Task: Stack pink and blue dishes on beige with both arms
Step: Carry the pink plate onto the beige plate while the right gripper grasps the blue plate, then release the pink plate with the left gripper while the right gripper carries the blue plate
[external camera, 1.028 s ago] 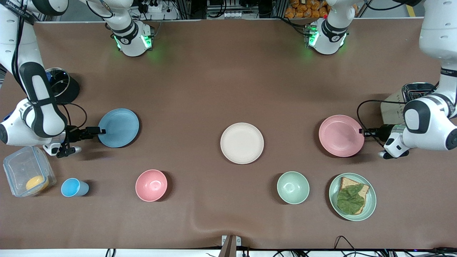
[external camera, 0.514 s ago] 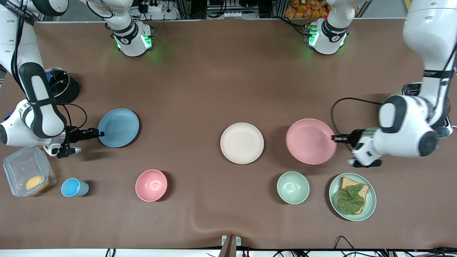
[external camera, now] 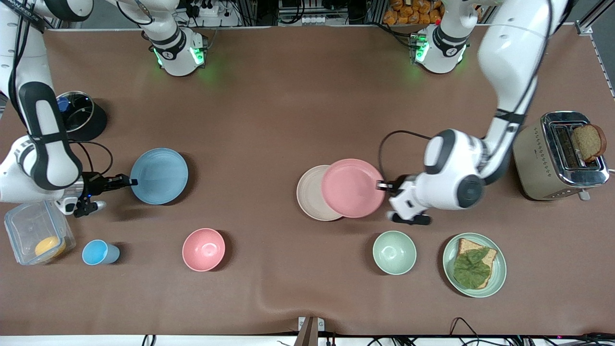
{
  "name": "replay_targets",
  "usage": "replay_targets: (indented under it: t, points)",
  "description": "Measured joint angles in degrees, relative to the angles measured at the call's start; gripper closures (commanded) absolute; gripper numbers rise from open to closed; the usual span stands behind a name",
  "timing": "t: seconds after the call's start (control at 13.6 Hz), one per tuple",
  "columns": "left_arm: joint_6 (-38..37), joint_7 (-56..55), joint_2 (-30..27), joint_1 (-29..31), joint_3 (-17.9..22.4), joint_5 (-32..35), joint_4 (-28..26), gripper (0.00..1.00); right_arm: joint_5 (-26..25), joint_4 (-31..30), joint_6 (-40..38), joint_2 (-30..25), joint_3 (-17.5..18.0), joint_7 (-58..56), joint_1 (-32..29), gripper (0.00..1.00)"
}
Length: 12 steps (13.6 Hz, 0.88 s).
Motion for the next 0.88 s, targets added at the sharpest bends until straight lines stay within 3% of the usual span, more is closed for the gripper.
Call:
replay_targets:
  t: [0.37,0.44,0.51,0.59,0.66,0.88]
  points:
    - [3.0,0.0,3.6,-4.5,0.0,-1.3,0.1,1.0,-0.4,4.5,-5.8,0.0,0.0,2.9,0.2,1.0]
    - [3.0,0.0,4.0,-4.6,0.1,-1.3,0.1,0.89,-0.4,4.7,-6.0,0.0,0.0,3.1,0.3,1.0]
    - [3.0,0.0,4.2,-4.5,0.2,-1.3,0.1,0.56,-0.4,4.7,-6.1,0.0,0.0,3.1,0.3,1.0]
    - [3.0,0.0,4.2,-4.4,0.4,-1.3,0.1,0.12,-0.4,4.7,-6.1,0.0,0.0,3.2,0.3,1.0]
    - [3.0,0.0,4.2,-4.3,0.5,-1.3,0.2,0.0,-0.4,4.7,-6.1,0.0,0.0,3.2,0.3,1.0]
    - [3.0,0.2,4.1,-4.3,0.5,-1.3,1.4,0.0,-0.4,4.7,-6.1,0.0,0.0,3.2,0.4,1.0]
